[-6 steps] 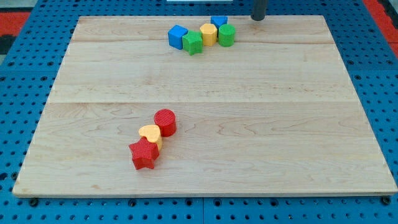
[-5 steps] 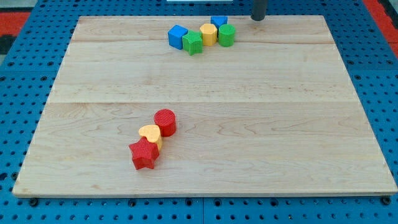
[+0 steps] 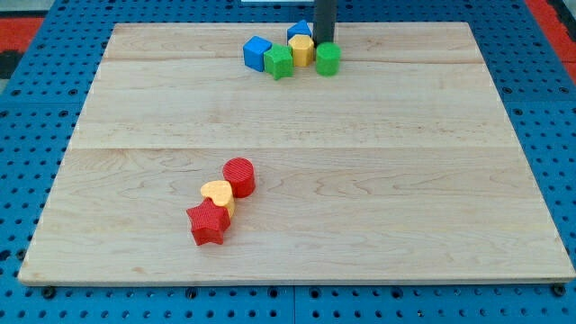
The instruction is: Move the green circle at the center right side of the board
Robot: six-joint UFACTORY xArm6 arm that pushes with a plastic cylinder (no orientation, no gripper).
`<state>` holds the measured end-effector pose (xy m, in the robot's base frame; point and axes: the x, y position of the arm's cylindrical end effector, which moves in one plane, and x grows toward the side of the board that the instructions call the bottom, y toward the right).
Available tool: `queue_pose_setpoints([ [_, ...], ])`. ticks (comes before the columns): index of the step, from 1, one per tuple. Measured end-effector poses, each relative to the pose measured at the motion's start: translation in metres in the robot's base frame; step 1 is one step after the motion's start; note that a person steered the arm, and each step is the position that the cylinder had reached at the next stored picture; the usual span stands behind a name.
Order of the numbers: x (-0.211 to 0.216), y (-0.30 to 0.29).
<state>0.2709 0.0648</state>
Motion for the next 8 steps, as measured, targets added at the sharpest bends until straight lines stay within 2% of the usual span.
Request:
queue_pose_setpoints([
  [1, 0.044, 0.031],
  [2, 0.015, 0.032],
  [3, 0.031, -0.003],
  [4, 0.068, 0.015],
  [5, 0.058, -0.014],
  [6, 0.094, -0.027],
  [7, 0.109, 0.039],
  [8, 0.109, 0.065],
])
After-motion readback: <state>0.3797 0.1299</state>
